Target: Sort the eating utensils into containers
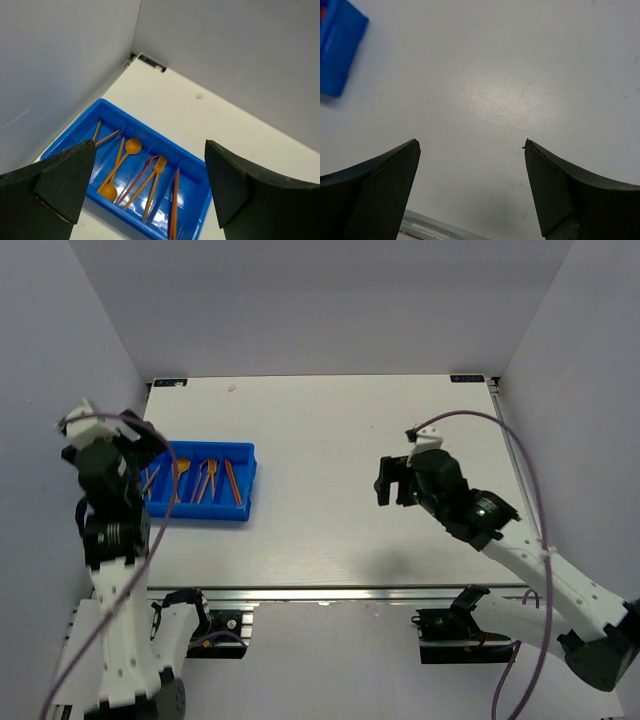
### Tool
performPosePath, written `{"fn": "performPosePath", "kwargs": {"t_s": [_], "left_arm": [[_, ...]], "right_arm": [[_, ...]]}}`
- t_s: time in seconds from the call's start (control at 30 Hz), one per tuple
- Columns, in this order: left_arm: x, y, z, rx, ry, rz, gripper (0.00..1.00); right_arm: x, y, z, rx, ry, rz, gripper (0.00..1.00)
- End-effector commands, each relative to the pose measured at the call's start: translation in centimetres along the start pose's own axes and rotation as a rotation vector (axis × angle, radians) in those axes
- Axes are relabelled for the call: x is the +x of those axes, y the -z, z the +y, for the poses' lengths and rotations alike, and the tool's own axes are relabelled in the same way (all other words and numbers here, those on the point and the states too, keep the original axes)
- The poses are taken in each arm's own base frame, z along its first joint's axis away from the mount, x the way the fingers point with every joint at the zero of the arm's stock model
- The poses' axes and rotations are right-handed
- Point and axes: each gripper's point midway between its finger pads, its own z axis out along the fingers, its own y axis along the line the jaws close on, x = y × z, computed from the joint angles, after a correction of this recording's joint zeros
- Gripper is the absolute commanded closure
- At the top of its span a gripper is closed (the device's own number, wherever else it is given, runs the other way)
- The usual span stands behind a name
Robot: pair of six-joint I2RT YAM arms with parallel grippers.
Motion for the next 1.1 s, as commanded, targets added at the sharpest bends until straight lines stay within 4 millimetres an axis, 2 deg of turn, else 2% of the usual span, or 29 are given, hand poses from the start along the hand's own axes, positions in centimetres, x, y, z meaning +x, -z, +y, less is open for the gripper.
{"fn": "performPosePath", "kwargs": {"t_s": [0.0,0.03,0.07,0.1,0.13,0.17,0.23,0.27,0.3,0.37,0.43,0.5,0.63,0.83,1.07], "left_arm": [[4.0,4.5,0.2,0.053,-0.001,0.104,0.02],[3.6,6.3,0.3,0.076,-0.002,0.083,0.02],[4.6,6.5,0.5,0.07,-0.013,0.12,0.02],[5.1,8.3,0.9,0.081,-0.021,0.134,0.02],[5.4,9.2,1.2,0.084,-0.03,0.139,0.02],[5.8,9.9,1.5,0.075,-0.037,0.154,0.02],[7.7,10.5,2.7,0.04,-0.078,0.207,0.02],[8.5,10.6,2.5,0.063,-0.097,0.219,0.02],[10.0,10.6,2.3,0.088,-0.106,0.241,0.02],[9.3,11.4,3.1,0.065,-0.074,0.19,0.02],[8.5,11.8,4.5,-0.008,-0.039,0.147,0.02],[8.4,12.0,4.5,-0.007,-0.027,0.14,0.02],[8.7,11.8,5.0,-0.052,0.005,0.149,0.02],[8.4,12.1,5.8,-0.093,0.042,0.123,0.02],[8.6,12.1,5.7,-0.085,0.03,0.126,0.02]], "right_arm": [[-6.0,5.7,-2.7,0.124,-0.036,-0.179,0.11],[-7.7,7.8,-3.3,0.128,-0.046,-0.246,0.11],[-8.3,9.0,-3.5,0.128,-0.054,-0.269,0.11],[-8.8,10.2,-3.8,0.128,-0.059,-0.288,0.11],[-8.6,11.2,-4.3,0.134,-0.055,-0.28,0.11],[-9.4,13.2,-4.5,0.116,-0.075,-0.324,0.1],[-9.1,14.8,-4.9,0.098,-0.077,-0.334,0.11],[-9.1,16.1,-5.0,0.069,-0.08,-0.364,0.11],[-8.6,16.4,-5.1,0.062,-0.077,-0.366,0.11],[-7.7,17.3,-5.3,0.033,-0.084,-0.383,0.11],[-5.9,16.9,-5.2,0.005,-0.077,-0.36,0.11],[-3.8,15.5,-5.3,0.008,-0.081,-0.311,0.11],[-1.5,14.7,-5.6,0.004,-0.117,-0.28,0.11],[-1.5,15.1,-5.8,-0.007,-0.136,-0.315,0.11],[-1.6,14.2,-5.3,-0.013,-0.13,-0.297,0.11]]}}
